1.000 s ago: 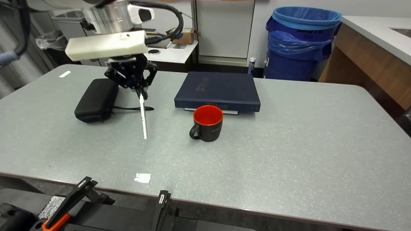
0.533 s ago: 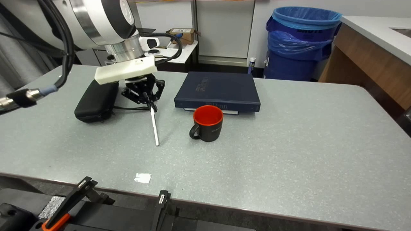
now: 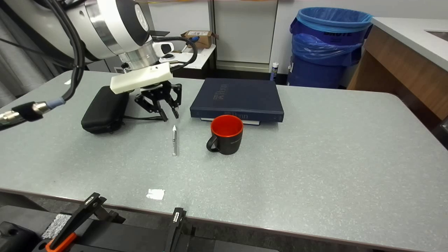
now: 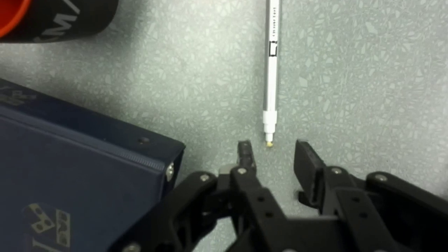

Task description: Remove the pen from the mug cup and put it on the table

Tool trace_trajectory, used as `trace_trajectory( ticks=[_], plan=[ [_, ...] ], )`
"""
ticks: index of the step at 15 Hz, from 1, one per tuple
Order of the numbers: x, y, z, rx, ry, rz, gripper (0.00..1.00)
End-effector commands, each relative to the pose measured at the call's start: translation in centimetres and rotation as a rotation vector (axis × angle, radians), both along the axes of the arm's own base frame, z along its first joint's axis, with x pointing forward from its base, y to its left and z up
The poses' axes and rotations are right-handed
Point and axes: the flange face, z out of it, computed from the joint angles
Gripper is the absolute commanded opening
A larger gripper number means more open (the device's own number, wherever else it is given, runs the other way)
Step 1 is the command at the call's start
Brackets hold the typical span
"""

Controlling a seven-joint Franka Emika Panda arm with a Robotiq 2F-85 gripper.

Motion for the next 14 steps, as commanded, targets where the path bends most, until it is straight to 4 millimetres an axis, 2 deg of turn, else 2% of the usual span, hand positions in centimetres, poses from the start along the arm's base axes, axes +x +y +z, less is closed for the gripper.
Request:
trace_trajectory(
  ticks=[1,5,14],
  plan=[
    [0.89,0.04,0.11,-0.015,-0.028,-0.001,0.70],
    [1.24,0.02,0.48,-0.010,-0.028,-0.006,0.99],
    [0.77,0.04,0.57,-0.006,-0.004,-0.001,1.00]
  ],
)
